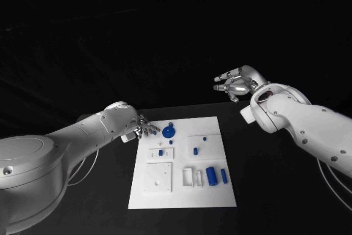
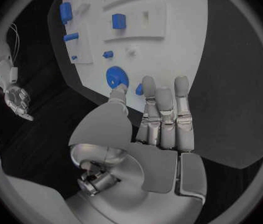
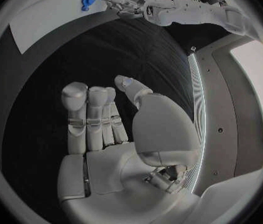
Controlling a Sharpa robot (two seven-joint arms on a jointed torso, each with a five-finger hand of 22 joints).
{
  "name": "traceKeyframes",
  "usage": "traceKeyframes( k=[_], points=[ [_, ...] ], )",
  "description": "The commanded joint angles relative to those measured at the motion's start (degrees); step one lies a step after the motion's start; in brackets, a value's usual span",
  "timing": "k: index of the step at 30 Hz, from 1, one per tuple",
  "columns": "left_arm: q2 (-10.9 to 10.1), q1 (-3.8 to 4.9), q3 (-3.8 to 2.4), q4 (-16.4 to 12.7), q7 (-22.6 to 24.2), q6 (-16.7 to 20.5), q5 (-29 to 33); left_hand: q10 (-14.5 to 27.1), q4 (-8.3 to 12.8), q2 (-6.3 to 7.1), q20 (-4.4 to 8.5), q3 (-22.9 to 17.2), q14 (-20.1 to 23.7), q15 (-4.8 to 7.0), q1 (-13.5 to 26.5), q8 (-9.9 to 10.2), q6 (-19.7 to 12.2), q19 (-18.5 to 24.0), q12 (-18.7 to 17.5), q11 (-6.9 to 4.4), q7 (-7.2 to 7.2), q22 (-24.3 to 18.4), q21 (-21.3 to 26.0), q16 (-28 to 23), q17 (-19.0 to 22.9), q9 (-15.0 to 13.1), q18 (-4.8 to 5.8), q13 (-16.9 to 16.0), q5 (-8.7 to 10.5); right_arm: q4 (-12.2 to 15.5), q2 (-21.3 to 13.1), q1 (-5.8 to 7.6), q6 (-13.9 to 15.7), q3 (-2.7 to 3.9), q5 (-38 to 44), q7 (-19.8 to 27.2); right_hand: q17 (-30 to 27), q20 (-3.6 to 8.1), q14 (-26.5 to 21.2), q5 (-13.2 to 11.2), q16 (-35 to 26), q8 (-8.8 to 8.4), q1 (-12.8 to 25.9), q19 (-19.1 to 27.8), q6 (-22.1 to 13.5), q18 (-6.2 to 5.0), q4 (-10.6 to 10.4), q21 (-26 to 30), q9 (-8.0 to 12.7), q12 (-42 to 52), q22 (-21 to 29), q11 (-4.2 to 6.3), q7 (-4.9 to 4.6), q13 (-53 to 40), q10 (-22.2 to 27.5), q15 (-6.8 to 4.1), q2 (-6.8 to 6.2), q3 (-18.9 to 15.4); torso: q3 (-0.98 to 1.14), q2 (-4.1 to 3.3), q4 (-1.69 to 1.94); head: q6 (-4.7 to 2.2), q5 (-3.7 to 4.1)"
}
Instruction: Assemble the parts on the task board
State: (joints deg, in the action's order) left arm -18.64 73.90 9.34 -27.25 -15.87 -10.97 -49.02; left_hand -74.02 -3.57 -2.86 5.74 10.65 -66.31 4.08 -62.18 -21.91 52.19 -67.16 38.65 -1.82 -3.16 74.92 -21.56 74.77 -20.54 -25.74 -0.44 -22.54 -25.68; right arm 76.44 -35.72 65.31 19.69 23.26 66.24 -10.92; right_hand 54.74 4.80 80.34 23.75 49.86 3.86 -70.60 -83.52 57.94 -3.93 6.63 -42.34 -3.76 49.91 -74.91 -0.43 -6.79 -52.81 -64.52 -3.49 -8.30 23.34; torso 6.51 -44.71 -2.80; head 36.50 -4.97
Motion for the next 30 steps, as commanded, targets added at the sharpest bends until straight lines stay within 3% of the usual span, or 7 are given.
traceKeyframes(
  k=[1,15,23,30],
  points=[
    [0.21,-0.03,-0.02,0.27,1.26,-0.14,1.01,0.26,0.26,-0.82,-0.54,-0.02,0.34,0.03,-0.01,0.24,-0.12,0.03,0.38,0.34,-0.24,1.09,0.30,0.17,0.03,0.13,-0.61,0.07,0.16,0.21,0.07,0.04,-0.40,0.02,0.38,0.17,-0.06,0.04,0.07,0.37,-0.23,-0.29,0.33,0.18,0.00,-1.01,-0.36,0.19,0.07,0.09,-5.12,0.25,-0.12,0.05,0.21,-0.33,-0.09,0.10,0.04,0.01,0.01,0.04,0.07],
    [0.42,-0.06,-0.03,1.20,1.19,1.18,3.61,0.34,1.22,-2.87,-0.56,-0.81,0.34,0.02,-1.37,0.09,-0.05,0.03,0.26,0.33,-0.23,1.07,0.36,0.04,0.13,0.80,-0.63,0.16,0.12,0.42,0.03,0.13,-0.41,0.02,0.38,0.10,-0.06,0.04,0.07,0.37,-0.23,-0.29,0.33,0.18,0.00,-1.01,-0.36,0.19,0.07,0.09,-5.12,0.25,-0.12,0.05,0.21,-0.33,-0.09,0.10,0.06,0.02,0.00,0.31,0.31],
    [0.56,-0.06,-0.04,1.61,0.85,0.45,3.95,0.36,2.90,-4.66,-0.48,-2.01,0.34,0.13,-4.01,0.01,0.25,0.08,0.02,0.15,0.03,1.09,0.41,-0.05,0.17,1.17,-0.56,0.29,0.10,0.41,0.07,0.14,-0.47,0.02,0.38,0.07,-0.01,0.05,0.08,0.38,-0.22,-0.29,0.21,0.14,0.02,-0.99,-0.44,0.20,0.07,0.10,-5.14,0.25,-0.13,0.08,0.20,-0.34,-0.13,0.31,0.02,0.06,0.09,0.42,0.31],
    [0.74,-0.09,-0.03,1.83,0.75,-0.29,4.01,0.36,3.49,-4.72,-0.43,-1.75,0.35,0.16,-4.63,0.12,0.46,0.12,-0.08,0.14,0.03,1.08,0.45,-0.07,0.17,1.44,-0.49,0.35,0.48,0.39,0.16,0.14,-0.47,0.02,0.38,0.05,-0.01,0.05,0.08,0.38,-0.22,-0.29,0.21,0.14,0.02,-0.99,-0.44,0.20,0.07,0.10,-5.14,0.25,-0.13,0.08,0.20,-0.34,-0.13,0.31,0.03,0.04,0.04,0.49,0.29]
  ],
)
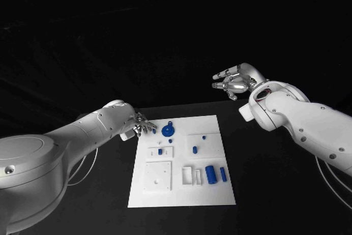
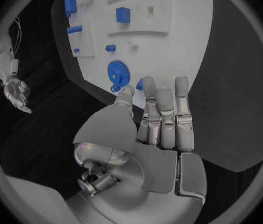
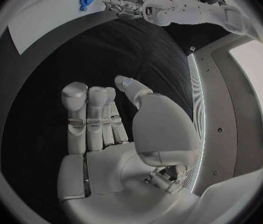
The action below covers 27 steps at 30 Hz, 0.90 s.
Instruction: Assemble the parts on the task board
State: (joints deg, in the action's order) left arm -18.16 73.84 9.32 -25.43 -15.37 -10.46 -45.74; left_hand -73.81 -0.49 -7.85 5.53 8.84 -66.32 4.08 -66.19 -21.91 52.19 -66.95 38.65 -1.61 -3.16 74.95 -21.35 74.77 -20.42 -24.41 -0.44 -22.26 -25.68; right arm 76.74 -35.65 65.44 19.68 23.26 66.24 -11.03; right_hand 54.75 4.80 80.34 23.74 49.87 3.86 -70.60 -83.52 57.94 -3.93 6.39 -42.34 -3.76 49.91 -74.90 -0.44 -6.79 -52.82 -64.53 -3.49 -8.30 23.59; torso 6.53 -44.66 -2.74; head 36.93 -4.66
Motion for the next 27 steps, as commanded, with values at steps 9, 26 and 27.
traceKeyframes(
  k=[9,26,27],
  points=[
    [0.60,-0.20,-0.01,0.36,0.00,-0.82,0.62,0.10,-0.10,1.66,-0.27,1.44,0.39,0.08,0.42,0.22,0.42,-0.10,-0.08,0.04,-0.15,1.06,0.25,-0.09,0.05,0.27,-0.49,0.06,1.08,0.18,0.11,0.04,-0.43,0.02,0.38,0.12,-0.02,0.05,0.08,0.38,-0.23,-0.29,0.21,0.14,0.02,-0.99,-0.20,0.20,0.07,0.10,-5.15,0.26,-0.13,0.09,0.20,-0.34,-0.13,0.06,0.03,-0.11,-0.04,0.10,0.04],
    [0.80,-0.39,0.01,1.08,-0.13,-1.00,0.47,0.07,-0.32,1.55,-0.36,1.55,0.37,0.02,0.09,0.19,0.25,-0.14,-0.05,0.10,-0.25,1.05,0.30,-0.09,0.08,0.41,-0.59,0.04,4.14,0.26,0.20,0.06,-0.44,0.02,0.38,0.14,0.08,0.06,0.14,0.41,-0.15,-0.29,0.21,0.08,0.05,-0.97,-0.22,0.04,0.07,0.15,-5.19,0.27,-0.12,0.08,0.16,-0.35,-0.19,0.22,0.09,-0.15,-0.06,0.37,0.16],
    [0.81,-0.42,0.01,1.13,-0.11,-1.07,0.47,0.07,-0.25,1.42,-0.36,1.48,0.38,0.03,-0.02,0.20,0.27,-0.13,-0.05,0.10,-0.25,1.05,0.31,-0.10,0.09,0.44,-0.59,0.04,4.16,0.28,0.19,0.06,-0.44,0.02,0.38,0.13,0.08,0.06,0.14,0.41,-0.15,-0.29,0.21,0.08,0.05,-0.97,-0.22,0.04,0.07,0.15,-5.19,0.27,-0.12,0.08,0.16,-0.35,-0.19,0.22,0.11,-0.17,-0.07,0.42,0.16]
  ],
)
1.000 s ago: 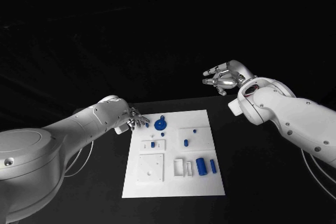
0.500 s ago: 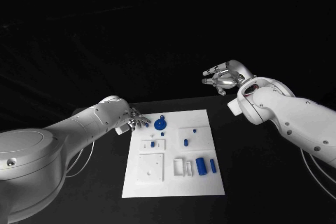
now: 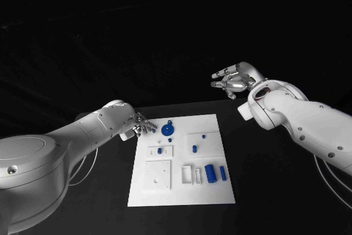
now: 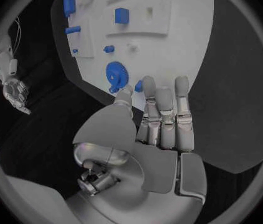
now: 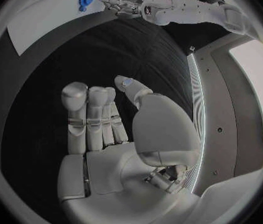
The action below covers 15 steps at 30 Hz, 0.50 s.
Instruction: Assemble the parts on the task board
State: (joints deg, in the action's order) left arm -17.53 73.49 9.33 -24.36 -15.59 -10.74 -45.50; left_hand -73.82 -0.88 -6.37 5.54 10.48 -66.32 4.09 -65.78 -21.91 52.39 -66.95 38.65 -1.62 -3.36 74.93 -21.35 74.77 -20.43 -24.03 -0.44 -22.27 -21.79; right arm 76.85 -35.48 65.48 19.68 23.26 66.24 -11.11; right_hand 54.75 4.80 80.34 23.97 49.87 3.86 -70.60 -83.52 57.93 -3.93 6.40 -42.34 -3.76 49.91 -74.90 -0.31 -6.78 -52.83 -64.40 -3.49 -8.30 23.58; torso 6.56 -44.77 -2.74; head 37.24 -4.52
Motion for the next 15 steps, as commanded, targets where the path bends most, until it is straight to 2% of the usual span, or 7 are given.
traceKeyframes(
  k=[1,8,15],
  points=[
    [0.20,-0.09,-0.01,0.10,0.12,-0.84,0.24,0.08,0.20,-0.13,-0.36,-0.22,0.38,0.03,-0.53,0.20,0.09,-0.13,-0.05,0.09,-0.01,1.07,0.31,-0.10,0.10,0.07,-0.59,0.05,0.27,0.20,0.02,0.02,-0.45,0.02,0.38,0.20,0.08,0.06,0.14,0.19,-0.15,-0.29,0.21,0.08,0.06,-0.97,-0.22,0.04,0.07,0.15,-5.19,0.15,-0.13,0.09,0.03,-0.35,-0.19,0.22,0.08,-0.04,-0.05,0.18,-0.01],
    [0.32,-0.21,-0.01,0.27,0.32,-1.10,0.25,0.11,0.68,-0.55,-0.34,-0.38,0.40,0.04,-1.03,0.26,0.21,-0.11,-0.07,0.08,0.02,1.07,0.34,-0.11,0.11,0.27,-0.57,0.06,0.37,0.39,0.00,0.07,-0.48,0.02,0.38,0.17,0.08,0.06,0.14,0.19,-0.15,-0.29,0.21,0.08,0.06,-0.97,-0.22,0.04,0.07,0.15,-5.19,0.15,-0.13,0.09,0.03,-0.35,-0.19,0.22,-0.02,-0.01,0.08,0.48,0.12],
    [0.37,-0.24,-0.01,0.37,0.44,-1.26,0.27,0.15,1.15,-1.05,-0.33,-0.50,0.42,0.06,-1.45,0.27,0.37,-0.09,-0.10,0.06,0.08,1.08,0.37,-0.12,0.12,0.42,-0.55,0.07,0.51,0.46,0.05,0.09,-0.47,0.02,0.38,0.18,0.08,0.06,0.14,0.19,-0.15,-0.29,0.21,0.08,0.06,-0.97,-0.22,0.04,0.07,0.15,-5.19,0.15,-0.13,0.09,0.03,-0.35,-0.19,0.22,0.00,0.04,0.00,0.74,0.10]
  ],
)
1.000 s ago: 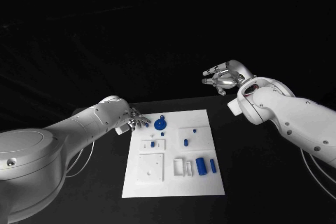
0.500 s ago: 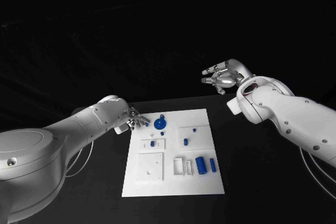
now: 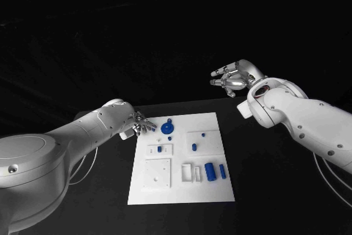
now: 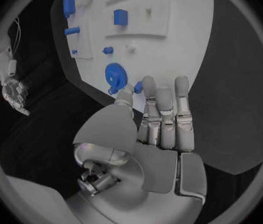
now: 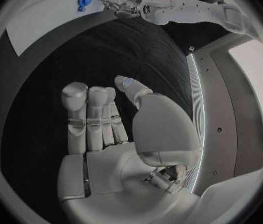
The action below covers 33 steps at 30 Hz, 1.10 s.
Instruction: Assemble the parts on the task board
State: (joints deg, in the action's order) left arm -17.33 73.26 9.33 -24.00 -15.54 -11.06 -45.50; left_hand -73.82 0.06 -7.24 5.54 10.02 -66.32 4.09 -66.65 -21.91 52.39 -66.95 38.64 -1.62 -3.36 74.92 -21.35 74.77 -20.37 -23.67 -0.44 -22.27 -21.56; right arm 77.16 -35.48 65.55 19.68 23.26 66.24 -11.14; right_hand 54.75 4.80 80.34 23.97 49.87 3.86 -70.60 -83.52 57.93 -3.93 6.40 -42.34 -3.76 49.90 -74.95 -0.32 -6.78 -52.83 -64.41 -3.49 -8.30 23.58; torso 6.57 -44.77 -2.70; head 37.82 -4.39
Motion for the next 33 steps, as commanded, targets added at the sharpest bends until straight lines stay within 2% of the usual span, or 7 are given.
traceKeyframes(
  k=[1,13,21,30,32,33],
  points=[
    [0.17,-0.02,-0.01,0.03,0.41,-0.96,0.28,0.16,0.36,-0.32,-0.33,-0.14,0.44,0.06,-0.77,0.27,0.37,-0.09,-0.11,0.05,0.09,1.09,0.37,-0.14,0.07,0.07,-0.54,0.08,0.27,0.16,0.05,0.03,-0.47,0.02,0.38,0.22,0.08,0.06,0.14,0.19,-0.15,-0.29,0.21,0.08,0.06,-0.97,-0.22,0.04,0.08,0.16,-5.15,0.16,-0.13,0.09,0.04,-0.35,-0.19,0.23,-0.01,0.04,-0.04,0.16,-0.03],
    [0.24,-0.02,-0.01,0.17,0.87,-1.35,1.17,0.30,2.36,-2.81,-0.26,-1.65,0.50,0.13,-3.40,0.26,0.30,0.00,-0.24,-0.03,0.26,1.11,0.41,-0.15,0.08,0.16,-0.47,0.13,0.05,0.30,0.05,0.04,-0.53,0.02,0.38,0.18,0.08,0.06,0.14,0.19,-0.15,-0.29,0.21,0.08,0.06,-0.97,-0.22,0.04,0.08,0.16,-5.15,0.16,-0.13,0.09,0.04,-0.35,-0.19,0.23,0.01,0.04,-0.01,0.23,-0.01],
    [0.25,-0.03,-0.01,0.15,1.12,-2.40,1.61,0.30,4.67,-5.19,-0.25,-2.63,0.62,0.13,-4.33,0.22,0.15,0.19,-0.37,-0.02,0.38,1.14,0.24,-0.08,0.03,0.08,-0.47,0.21,-0.44,0.30,0.05,0.05,-0.57,0.02,0.38,0.15,0.08,0.06,0.14,0.19,-0.15,-0.29,0.21,0.08,0.06,-0.97,-0.22,0.04,0.08,0.16,-5.15,0.16,-0.13,0.09,0.04,-0.35,-0.19,0.23,0.02,0.03,0.00,0.22,-0.01],
    [0.13,-0.02,-0.01,0.11,1.10,-3.00,1.70,0.02,7.11,-6.87,-0.22,-3.83,0.50,0.18,-4.30,0.72,0.73,0.25,-0.66,-0.08,0.46,1.16,-0.09,-0.09,0.01,-0.16,-0.54,0.39,-2.20,0.33,0.03,0.10,-0.60,0.02,0.38,0.16,0.17,0.07,0.21,0.15,-0.08,-0.30,0.26,0.06,0.10,-0.98,-0.27,0.03,0.08,0.18,-5.14,0.16,-0.12,0.08,0.00,-0.36,-0.20,0.36,0.02,0.03,0.06,0.21,-0.13],
    [0.09,-0.01,-0.01,0.08,1.12,-2.75,1.71,-0.21,7.72,-7.00,-0.16,-4.12,0.35,0.28,-4.36,0.33,1.33,0.19,-0.65,-0.21,0.70,1.18,-0.21,0.00,-0.04,-0.55,-0.57,0.40,-3.02,0.33,0.01,0.10,-0.58,0.02,0.37,0.16,0.17,0.07,0.21,0.15,-0.08,-0.30,0.26,0.06,0.10,-0.98,-0.27,0.03,0.08,0.18,-5.14,0.16,-0.12,0.08,0.00,-0.36,-0.20,0.36,0.02,0.03,0.06,0.21,-0.13],
    [0.06,-0.01,-0.01,0.07,1.14,-2.61,1.71,-0.60,8.23,-7.00,-0.02,-4.37,0.10,0.46,-4.41,-0.56,1.98,0.01,-0.65,-0.37,1.10,1.19,-0.38,0.10,-0.12,-1.46,-0.59,0.43,-3.68,0.33,-0.01,0.10,-0.57,0.02,0.37,0.15,0.17,0.07,0.21,0.15,-0.08,-0.30,0.26,0.06,0.10,-0.98,-0.27,0.03,0.08,0.18,-5.14,0.16,-0.12,0.08,0.00,-0.36,-0.20,0.36,0.00,0.03,0.07,0.21,-0.15]
  ],
)
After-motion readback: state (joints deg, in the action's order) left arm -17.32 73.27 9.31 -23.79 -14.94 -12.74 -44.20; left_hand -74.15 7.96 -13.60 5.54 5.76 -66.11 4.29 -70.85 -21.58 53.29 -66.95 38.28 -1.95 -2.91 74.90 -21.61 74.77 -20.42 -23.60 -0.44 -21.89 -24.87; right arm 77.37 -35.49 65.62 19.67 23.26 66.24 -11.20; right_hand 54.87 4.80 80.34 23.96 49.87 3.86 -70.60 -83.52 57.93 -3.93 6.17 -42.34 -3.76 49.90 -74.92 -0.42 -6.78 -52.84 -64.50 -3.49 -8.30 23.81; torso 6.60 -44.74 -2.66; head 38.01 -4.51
